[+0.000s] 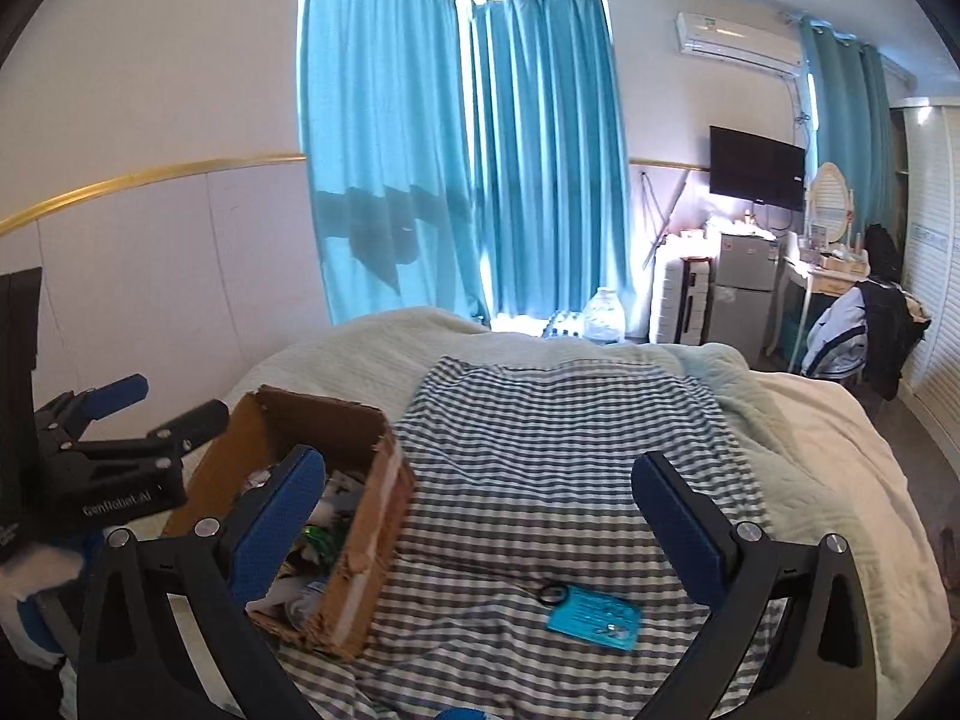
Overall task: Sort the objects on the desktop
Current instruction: 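Move both grippers back over the blister pack and hair tie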
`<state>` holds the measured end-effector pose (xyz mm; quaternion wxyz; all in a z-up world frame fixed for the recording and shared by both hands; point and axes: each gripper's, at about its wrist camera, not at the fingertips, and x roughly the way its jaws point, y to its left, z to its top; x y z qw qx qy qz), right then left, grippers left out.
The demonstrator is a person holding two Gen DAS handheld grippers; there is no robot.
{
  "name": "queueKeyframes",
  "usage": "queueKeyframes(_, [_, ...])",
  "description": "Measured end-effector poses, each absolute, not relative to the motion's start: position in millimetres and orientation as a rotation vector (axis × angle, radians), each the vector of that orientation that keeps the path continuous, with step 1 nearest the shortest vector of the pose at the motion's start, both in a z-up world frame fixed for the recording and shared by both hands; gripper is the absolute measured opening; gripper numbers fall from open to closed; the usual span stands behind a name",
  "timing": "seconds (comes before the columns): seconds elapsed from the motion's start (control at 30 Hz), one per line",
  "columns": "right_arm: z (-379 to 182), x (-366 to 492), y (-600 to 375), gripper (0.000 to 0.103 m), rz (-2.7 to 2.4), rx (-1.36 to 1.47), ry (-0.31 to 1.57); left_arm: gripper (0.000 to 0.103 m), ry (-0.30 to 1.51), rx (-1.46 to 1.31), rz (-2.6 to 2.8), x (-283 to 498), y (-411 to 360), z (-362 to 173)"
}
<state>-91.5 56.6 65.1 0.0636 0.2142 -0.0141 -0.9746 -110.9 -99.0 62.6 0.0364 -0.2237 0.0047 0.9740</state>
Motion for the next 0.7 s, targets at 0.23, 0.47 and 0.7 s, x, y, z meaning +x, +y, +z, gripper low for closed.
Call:
queueKeyframes(0.23, [54, -85, 98, 0.103, -2.995, 0.680, -0.014, 0.103, 0.011, -0.682, 2.950, -110, -57, 53])
queueKeyframes(0.47, [22, -93, 130, 0.103, -3.002, 0.785, 0.049, 0.103, -0.005, -0.749, 2.874, -129, -14, 21])
queueKeyframes(0.7, [-28, -113, 141, 0.103, -2.976, 0.915, 0.044, 0.103, 0.035, -0.891, 2.810, -157, 17, -21])
